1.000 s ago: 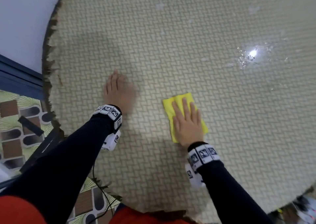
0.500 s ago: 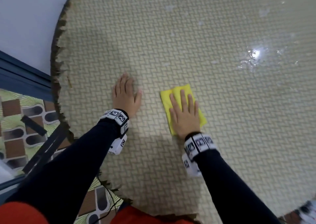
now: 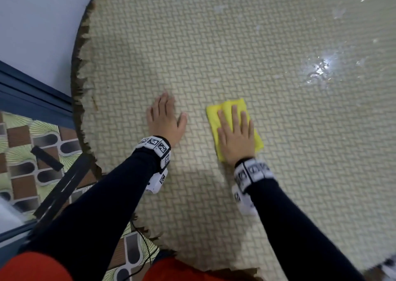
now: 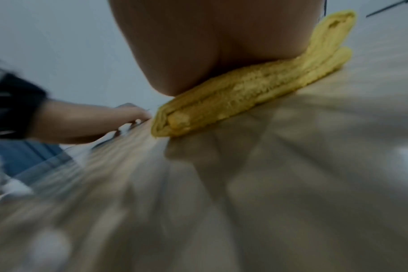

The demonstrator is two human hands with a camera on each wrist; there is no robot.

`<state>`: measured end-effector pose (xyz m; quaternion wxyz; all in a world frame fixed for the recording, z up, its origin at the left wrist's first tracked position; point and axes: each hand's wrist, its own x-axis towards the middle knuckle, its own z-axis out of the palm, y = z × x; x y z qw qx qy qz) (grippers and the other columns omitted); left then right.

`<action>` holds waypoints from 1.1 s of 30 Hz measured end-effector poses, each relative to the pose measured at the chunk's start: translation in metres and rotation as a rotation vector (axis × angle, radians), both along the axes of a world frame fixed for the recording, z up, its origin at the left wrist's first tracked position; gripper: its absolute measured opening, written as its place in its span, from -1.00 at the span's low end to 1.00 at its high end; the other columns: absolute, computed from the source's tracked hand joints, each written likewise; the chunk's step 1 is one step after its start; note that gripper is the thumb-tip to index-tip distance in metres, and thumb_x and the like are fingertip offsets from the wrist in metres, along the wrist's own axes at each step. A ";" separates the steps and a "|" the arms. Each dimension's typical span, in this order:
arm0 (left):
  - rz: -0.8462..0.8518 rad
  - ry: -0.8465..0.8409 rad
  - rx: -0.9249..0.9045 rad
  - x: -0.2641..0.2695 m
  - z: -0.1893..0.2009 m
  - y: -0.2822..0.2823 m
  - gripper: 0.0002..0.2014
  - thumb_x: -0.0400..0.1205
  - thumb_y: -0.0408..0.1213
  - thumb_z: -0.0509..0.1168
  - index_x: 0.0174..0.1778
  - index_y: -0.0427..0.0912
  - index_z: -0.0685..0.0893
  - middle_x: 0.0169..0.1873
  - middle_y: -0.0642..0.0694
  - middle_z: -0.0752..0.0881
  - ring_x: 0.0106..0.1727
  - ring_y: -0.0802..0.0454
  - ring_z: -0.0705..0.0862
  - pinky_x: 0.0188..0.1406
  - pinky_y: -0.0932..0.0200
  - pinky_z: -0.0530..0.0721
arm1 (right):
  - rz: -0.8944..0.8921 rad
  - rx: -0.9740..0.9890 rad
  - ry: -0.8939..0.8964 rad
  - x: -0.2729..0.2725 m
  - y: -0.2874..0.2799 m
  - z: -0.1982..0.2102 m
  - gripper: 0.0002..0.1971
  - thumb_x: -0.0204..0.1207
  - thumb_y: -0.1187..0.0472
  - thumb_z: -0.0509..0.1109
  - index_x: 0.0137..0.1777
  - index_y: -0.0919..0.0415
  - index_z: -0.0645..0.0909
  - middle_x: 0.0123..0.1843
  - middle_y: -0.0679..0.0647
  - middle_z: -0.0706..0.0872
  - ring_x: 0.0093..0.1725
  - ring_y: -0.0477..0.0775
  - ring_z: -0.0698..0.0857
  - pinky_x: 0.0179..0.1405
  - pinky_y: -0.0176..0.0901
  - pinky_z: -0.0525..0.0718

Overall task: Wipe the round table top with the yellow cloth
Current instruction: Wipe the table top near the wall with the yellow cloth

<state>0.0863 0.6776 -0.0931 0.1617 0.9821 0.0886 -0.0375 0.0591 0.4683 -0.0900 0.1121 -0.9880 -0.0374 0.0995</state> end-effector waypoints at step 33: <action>0.044 -0.041 0.006 0.002 0.016 0.011 -0.25 0.54 0.17 -0.11 0.56 -0.23 0.35 0.65 -0.18 0.22 0.65 -0.20 0.18 0.57 -0.12 0.08 | 0.233 0.025 -0.008 -0.053 0.011 0.006 -0.49 0.69 -0.03 -0.01 0.64 -0.08 0.26 0.69 0.10 0.19 0.67 0.26 0.14 0.61 0.26 0.05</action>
